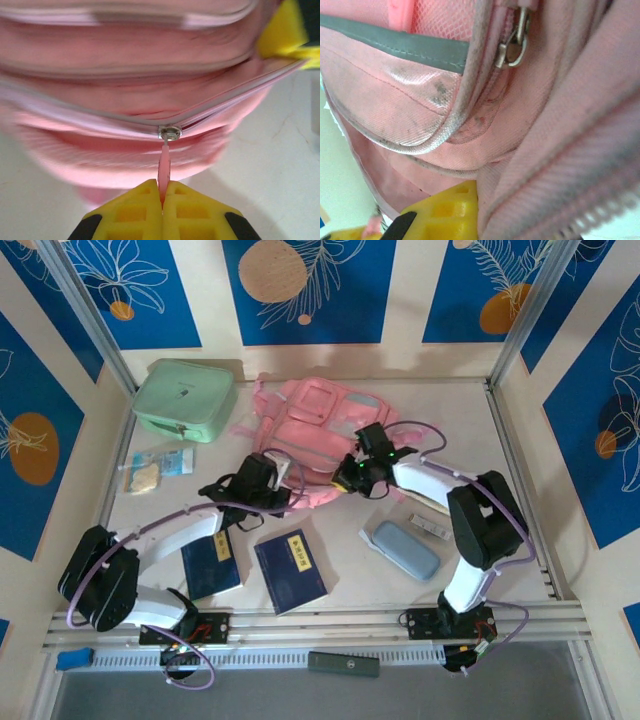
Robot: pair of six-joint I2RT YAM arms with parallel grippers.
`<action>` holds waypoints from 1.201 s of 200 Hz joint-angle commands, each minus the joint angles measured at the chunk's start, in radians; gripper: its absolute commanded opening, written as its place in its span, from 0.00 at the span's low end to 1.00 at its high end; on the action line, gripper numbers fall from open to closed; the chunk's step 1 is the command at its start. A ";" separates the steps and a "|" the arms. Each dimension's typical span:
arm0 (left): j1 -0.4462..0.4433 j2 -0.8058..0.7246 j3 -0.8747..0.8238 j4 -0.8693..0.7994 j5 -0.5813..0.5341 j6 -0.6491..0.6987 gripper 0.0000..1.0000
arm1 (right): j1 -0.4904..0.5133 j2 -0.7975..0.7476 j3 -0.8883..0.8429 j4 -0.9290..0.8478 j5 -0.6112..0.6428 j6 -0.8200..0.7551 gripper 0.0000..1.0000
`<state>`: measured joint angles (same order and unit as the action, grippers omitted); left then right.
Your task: Pack books, pencil case, and school supplies into a backpack
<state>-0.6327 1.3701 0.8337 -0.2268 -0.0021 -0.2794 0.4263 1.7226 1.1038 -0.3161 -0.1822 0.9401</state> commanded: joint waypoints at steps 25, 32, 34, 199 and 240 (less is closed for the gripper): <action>0.032 -0.013 -0.018 -0.067 0.062 -0.015 0.00 | -0.185 0.031 0.206 -0.183 -0.077 -0.288 0.02; 0.030 -0.005 -0.015 -0.048 0.096 -0.029 0.00 | -0.192 0.049 0.231 -0.206 -0.076 -0.286 0.06; 0.030 -0.001 -0.014 -0.041 0.105 -0.033 0.00 | -0.193 0.054 0.238 -0.213 -0.073 -0.285 0.08; -0.002 0.021 0.035 0.055 0.148 -0.086 0.00 | 0.186 0.103 0.120 0.014 0.122 0.610 0.73; 0.000 0.017 0.035 0.042 0.143 -0.093 0.00 | 0.168 0.186 0.193 0.007 0.078 0.463 0.14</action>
<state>-0.6262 1.4109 0.8463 -0.2008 0.0967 -0.3664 0.6014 1.9041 1.2636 -0.3332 -0.1165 1.4555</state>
